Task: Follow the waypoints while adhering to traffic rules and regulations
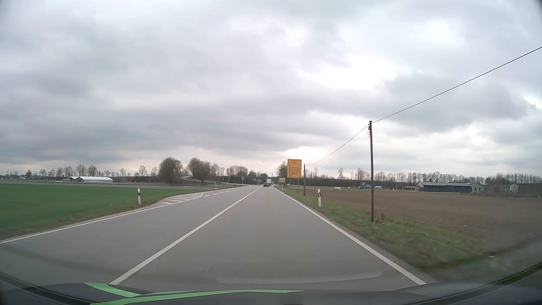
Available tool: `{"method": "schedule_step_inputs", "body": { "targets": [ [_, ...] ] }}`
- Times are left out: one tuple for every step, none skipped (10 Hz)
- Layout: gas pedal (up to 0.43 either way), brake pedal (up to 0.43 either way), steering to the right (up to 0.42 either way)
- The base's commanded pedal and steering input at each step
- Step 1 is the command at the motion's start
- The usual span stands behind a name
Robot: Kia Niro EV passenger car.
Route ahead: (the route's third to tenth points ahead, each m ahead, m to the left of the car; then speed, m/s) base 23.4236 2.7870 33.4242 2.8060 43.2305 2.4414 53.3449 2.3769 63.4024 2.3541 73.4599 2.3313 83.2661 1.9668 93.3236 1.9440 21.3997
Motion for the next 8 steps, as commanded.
{"method": "schedule_step_inputs", "body": {
  "targets": [
    [0.197, 0.0, 0.001],
    [0.197, 0.0, 0.001],
    [0.197, 0.0, 0.001],
    [0.197, 0.0, 0.001],
    [0.197, 0.0, 0.001],
    [0.197, 0.0, 0.001],
    [0.197, 0.0, 0.001],
    [0.197, 0.0, 0.001]
  ]
}}
